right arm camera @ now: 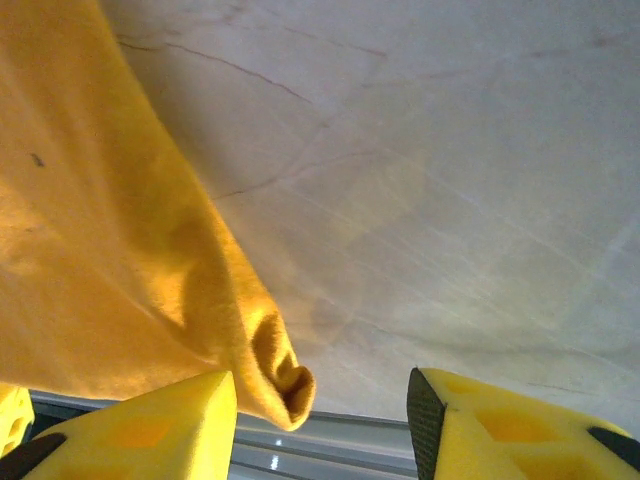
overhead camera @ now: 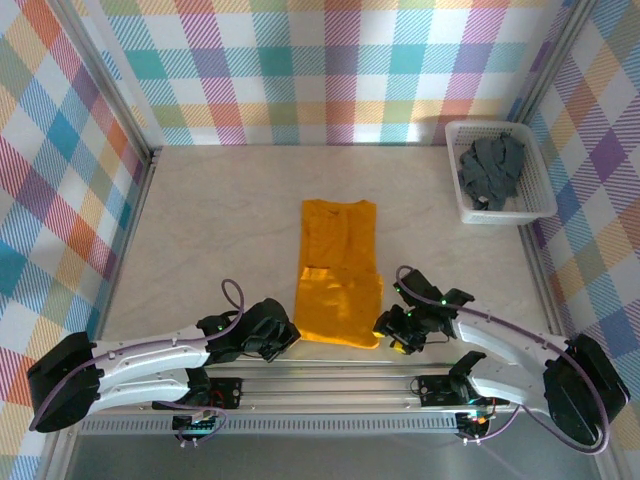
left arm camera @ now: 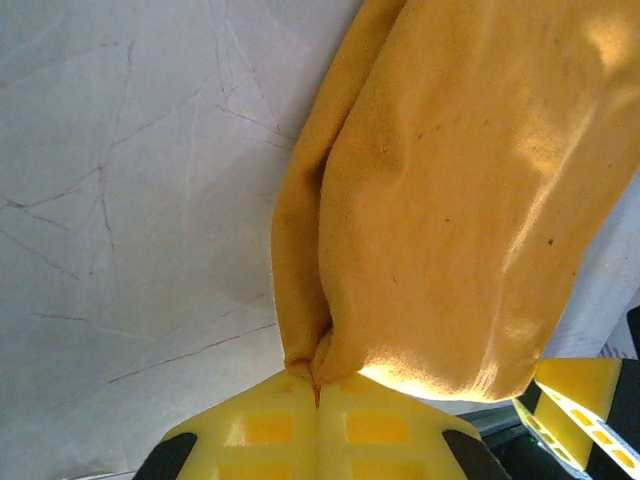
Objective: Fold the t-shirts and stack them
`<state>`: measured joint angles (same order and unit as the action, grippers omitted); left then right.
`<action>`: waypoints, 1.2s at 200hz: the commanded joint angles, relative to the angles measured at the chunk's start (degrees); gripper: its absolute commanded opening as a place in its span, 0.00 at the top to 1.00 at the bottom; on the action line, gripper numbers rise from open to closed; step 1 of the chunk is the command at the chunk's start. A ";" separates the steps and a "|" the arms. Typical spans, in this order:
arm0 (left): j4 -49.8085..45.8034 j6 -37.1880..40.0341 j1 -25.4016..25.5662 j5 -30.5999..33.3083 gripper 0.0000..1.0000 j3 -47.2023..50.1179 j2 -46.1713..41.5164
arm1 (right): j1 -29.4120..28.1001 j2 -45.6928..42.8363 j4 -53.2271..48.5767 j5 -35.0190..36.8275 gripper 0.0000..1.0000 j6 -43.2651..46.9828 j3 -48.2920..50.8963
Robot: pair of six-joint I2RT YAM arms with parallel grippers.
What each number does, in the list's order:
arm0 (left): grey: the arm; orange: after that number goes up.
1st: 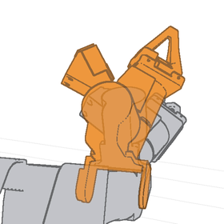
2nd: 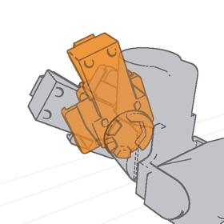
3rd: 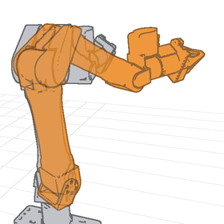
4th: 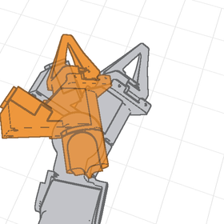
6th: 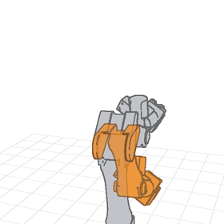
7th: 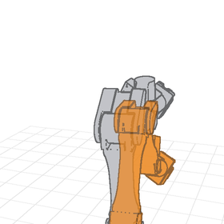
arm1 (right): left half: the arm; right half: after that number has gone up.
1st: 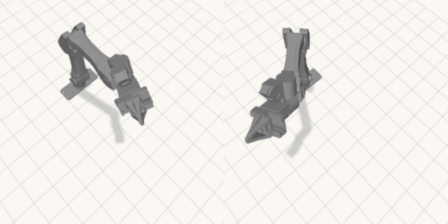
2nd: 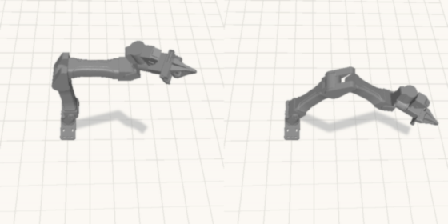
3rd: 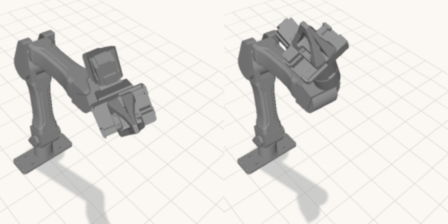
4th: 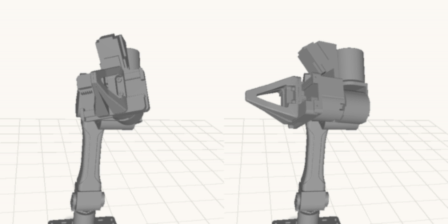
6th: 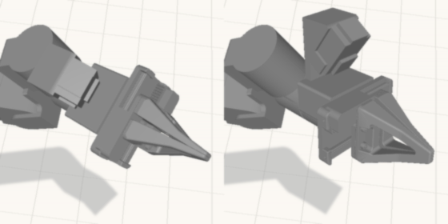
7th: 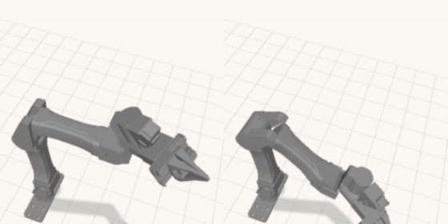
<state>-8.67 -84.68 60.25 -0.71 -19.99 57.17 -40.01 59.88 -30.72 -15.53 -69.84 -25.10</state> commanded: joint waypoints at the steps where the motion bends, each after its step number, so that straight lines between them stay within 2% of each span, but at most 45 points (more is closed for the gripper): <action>1: 0.49 -1.03 0.99 1.52 1.00 -0.67 -0.41 | -1.13 0.69 5.15 -1.24 0.52 -5.31 0.57; 72: 1.09 -1.34 2.51 1.80 1.00 -1.11 1.30 | -5.34 4.71 12.73 -0.58 0.53 -13.01 2.62; 74: 0.53 -1.31 2.51 1.82 0.98 -1.35 1.35 | -5.34 4.72 13.02 -0.56 0.54 -13.18 2.74; 82: -2.14 -0.53 2.50 2.33 0.78 -2.43 0.94 | -5.34 4.72 13.53 -0.26 0.54 -14.01 3.04; 86: -4.02 -0.10 2.51 2.69 0.62 -3.13 0.56 | -5.34 4.72 13.56 -0.01 0.55 -14.23 3.04; 93: -7.87 0.87 2.53 3.82 0.41 -4.51 -0.33 | -5.36 4.72 13.33 0.26 0.55 -14.44 2.89; 99: -11.18 1.66 2.51 4.89 0.33 -5.48 -1.29 | -5.35 4.59 12.80 0.66 0.55 -14.44 2.57; 109: -12.76 3.09 2.03 5.87 0.29 -6.24 -2.68 | -5.34 4.25 12.07 1.17 0.54 -14.36 2.28; 139: -14.25 7.91 -2.05 4.49 0.33 -7.39 -1.04 | -5.43 4.27 11.52 1.50 0.53 -14.69 2.00; 169: -9.98 10.18 -2.51 -0.82 0.35 -8.61 9.26 | -5.77 4.50 11.71 1.49 0.53 -15.89 1.99; 192: -5.31 11.41 -2.15 -1.70 0.40 -10.07 14.98 | -5.78 5.59 12.93 1.58 0.53 -15.85 1.91; 209: -4.03 11.89 -2.15 -1.58 0.52 -11.89 18.09 | -5.78 7.13 13.57 1.53 0.55 -15.53 1.69; 225: -4.03 11.70 -2.02 -0.90 0.70 -13.03 20.04 | -5.78 8.20 14.54 1.56 0.59 -15.51 1.72; 240: -3.64 11.27 -1.59 -0.11 0.78 -12.97 20.26 | -5.78 8.82 15.44 2.01 0.64 -15.36 1.42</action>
<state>-23.94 -74.02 58.19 -0.30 -32.08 74.28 -45.36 66.24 -19.88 -15.42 -84.03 -23.53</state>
